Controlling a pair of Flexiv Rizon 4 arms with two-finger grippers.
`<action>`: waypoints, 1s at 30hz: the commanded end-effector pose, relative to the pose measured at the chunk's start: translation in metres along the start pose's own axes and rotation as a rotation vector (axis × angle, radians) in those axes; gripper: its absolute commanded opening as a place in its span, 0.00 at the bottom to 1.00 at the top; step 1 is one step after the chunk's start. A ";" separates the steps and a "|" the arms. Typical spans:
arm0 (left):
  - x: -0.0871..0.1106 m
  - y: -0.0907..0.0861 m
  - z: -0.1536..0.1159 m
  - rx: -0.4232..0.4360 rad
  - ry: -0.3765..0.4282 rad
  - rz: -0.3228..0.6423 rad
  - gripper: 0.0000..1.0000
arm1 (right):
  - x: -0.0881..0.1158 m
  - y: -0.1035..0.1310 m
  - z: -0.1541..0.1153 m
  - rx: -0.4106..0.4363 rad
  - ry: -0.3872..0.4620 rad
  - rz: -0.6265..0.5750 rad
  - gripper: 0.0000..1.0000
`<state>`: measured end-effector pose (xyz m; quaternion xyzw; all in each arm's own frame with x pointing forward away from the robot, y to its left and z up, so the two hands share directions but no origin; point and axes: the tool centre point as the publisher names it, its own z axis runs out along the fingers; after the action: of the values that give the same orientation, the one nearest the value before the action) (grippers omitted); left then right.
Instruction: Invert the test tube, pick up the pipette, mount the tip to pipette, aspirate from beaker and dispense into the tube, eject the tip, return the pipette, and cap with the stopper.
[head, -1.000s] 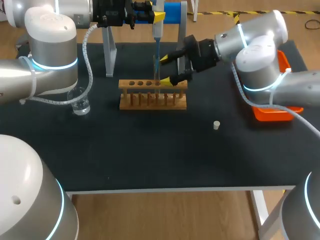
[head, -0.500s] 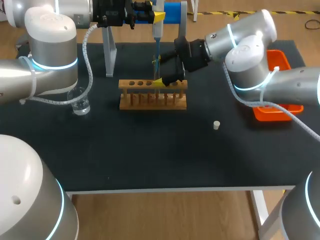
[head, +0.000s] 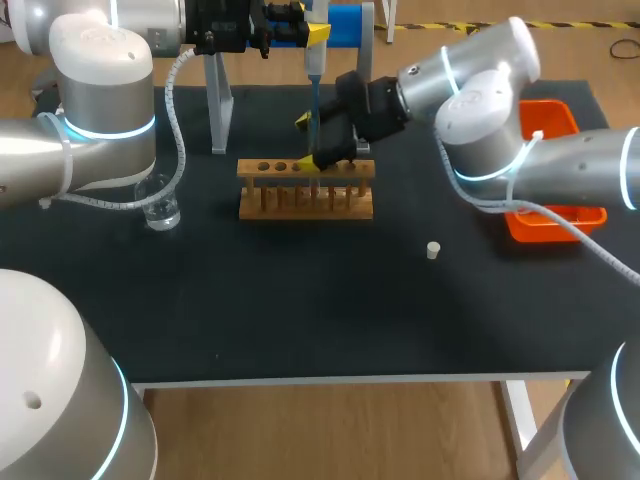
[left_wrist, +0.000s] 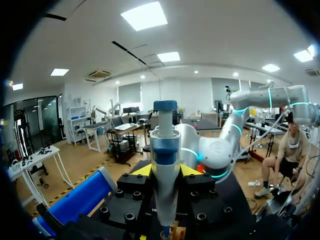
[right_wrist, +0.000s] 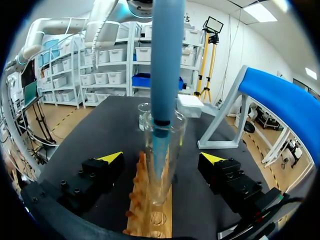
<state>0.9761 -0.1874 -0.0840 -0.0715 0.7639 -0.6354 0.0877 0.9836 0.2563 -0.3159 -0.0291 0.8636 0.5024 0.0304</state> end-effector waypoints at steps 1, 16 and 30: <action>0.000 0.000 0.000 0.000 -0.001 0.000 0.00 | 0.000 0.001 0.001 0.004 -0.001 0.001 1.00; 0.000 0.000 0.000 0.000 -0.001 0.000 0.00 | 0.003 0.002 -0.003 0.013 -0.023 0.001 1.00; 0.000 0.000 0.000 0.000 -0.001 0.000 0.00 | 0.003 0.002 -0.003 0.013 -0.023 0.001 1.00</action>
<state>0.9761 -0.1874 -0.0840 -0.0715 0.7639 -0.6354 0.0877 0.9811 0.2561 -0.3136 -0.0225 0.8660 0.4978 0.0407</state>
